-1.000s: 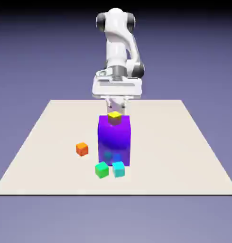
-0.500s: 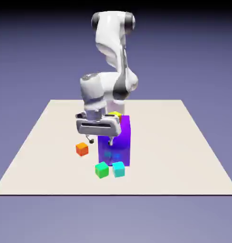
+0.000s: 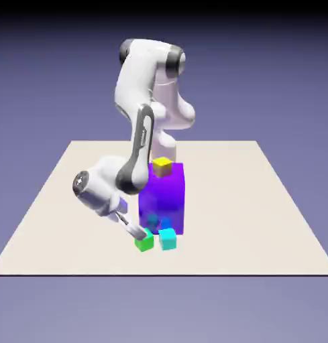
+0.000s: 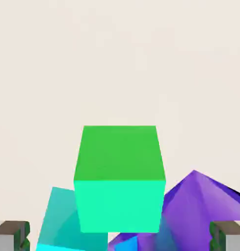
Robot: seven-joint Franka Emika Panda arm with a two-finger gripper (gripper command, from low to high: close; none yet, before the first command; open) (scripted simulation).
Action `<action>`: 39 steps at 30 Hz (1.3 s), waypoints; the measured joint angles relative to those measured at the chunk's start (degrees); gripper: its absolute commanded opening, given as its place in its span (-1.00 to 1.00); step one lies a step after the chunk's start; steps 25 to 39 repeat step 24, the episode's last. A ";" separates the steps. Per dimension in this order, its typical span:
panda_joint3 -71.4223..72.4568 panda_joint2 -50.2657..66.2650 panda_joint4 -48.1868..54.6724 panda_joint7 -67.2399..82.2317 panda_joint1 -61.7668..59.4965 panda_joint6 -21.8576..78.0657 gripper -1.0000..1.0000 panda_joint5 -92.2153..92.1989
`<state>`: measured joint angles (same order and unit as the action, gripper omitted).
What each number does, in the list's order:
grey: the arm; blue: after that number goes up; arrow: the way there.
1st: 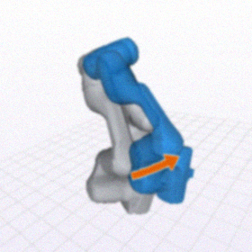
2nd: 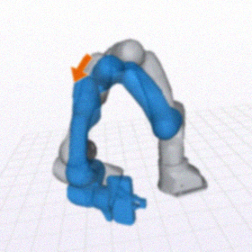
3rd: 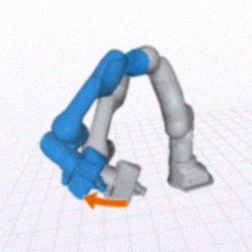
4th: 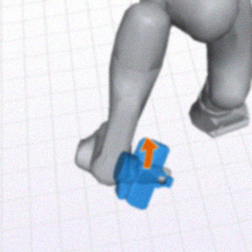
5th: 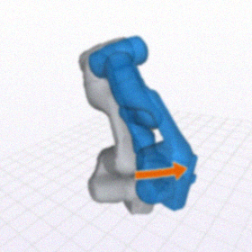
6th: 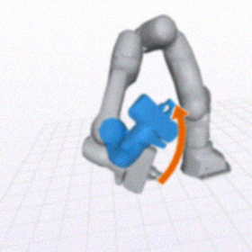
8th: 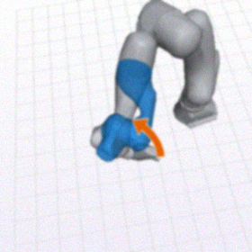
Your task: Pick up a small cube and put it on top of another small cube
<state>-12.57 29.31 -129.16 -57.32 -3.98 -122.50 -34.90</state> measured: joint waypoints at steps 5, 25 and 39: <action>-1.74 -3.41 1.45 -1.89 -0.24 4.49 -1.00 2.70; 15.94 -7.67 1.87 2.23 -1.91 9.03 1.00 25.67; 15.94 -7.67 1.87 2.23 -1.91 9.03 1.00 25.67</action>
